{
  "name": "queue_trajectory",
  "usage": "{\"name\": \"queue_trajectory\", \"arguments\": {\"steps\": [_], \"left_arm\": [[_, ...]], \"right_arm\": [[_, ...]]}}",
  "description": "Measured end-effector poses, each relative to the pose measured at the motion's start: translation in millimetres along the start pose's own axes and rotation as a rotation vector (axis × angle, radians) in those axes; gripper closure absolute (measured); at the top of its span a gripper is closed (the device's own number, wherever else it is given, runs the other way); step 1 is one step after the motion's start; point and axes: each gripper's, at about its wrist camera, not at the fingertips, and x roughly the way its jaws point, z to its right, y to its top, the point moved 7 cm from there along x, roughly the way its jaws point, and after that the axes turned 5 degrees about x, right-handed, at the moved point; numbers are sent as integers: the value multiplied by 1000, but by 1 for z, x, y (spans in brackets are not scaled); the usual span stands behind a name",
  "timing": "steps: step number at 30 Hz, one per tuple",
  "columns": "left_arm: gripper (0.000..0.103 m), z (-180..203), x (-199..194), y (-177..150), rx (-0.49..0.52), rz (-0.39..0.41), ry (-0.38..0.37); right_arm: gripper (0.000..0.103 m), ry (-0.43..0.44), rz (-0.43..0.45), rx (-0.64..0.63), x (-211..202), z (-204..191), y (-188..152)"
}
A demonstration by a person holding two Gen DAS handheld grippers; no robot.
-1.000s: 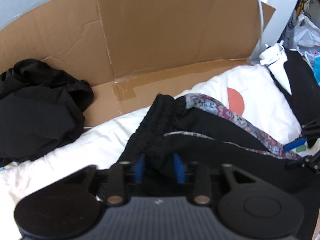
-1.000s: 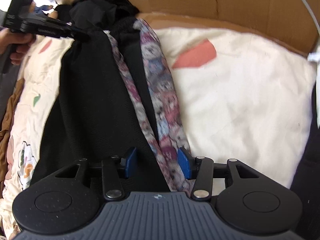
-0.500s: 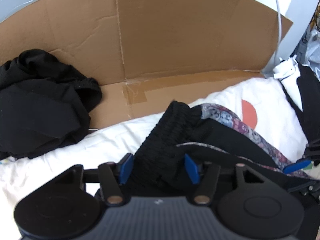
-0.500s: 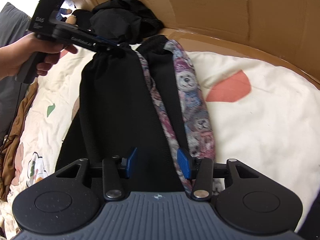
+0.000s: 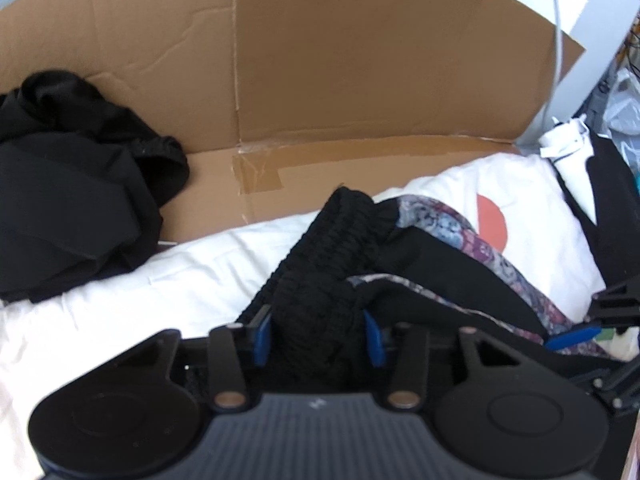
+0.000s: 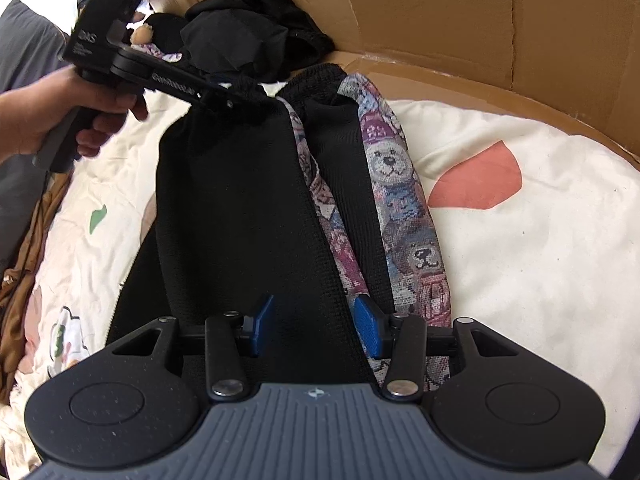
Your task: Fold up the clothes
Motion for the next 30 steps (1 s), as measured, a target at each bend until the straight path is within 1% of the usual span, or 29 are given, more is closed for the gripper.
{"name": "queue_trajectory", "arguments": {"steps": [3,5,8,12,15,16,17,19,21,22,24,25,30], "left_arm": [[62,3,-10,3,18,39,7],[63,6,-17,7,29,65,10],[63,12,-26,16,44,106,14],[64,24,-33,31,71,157,22],[65,32,-32,40,86,184,34],[65,34,-30,43,85,192,35],[65,36,-29,45,84,200,37],[65,38,-27,49,78,216,36],[65,39,-24,51,76,226,37],[65,39,-22,52,75,228,40],[65,41,-18,54,76,235,51],[65,41,-16,55,75,234,55],[65,43,-6,58,74,229,77]], "right_arm": [[70,-28,-13,-6,1,3,-3],[89,-35,-10,-4,0,6,-4],[98,-34,5,-26,-6,7,-3],[98,-38,20,-28,-14,7,-3],[95,-62,33,-32,-18,8,-5],[90,-71,38,-33,-19,9,-6],[78,-76,34,-30,-18,10,-7],[65,-85,22,-23,-17,14,-9],[65,-93,13,-14,-16,19,-12],[66,-96,10,-9,-16,22,-14],[84,-63,11,-9,-17,26,-17],[97,-60,12,-15,-18,27,-17],[100,-55,36,-12,-27,38,-18]]}}
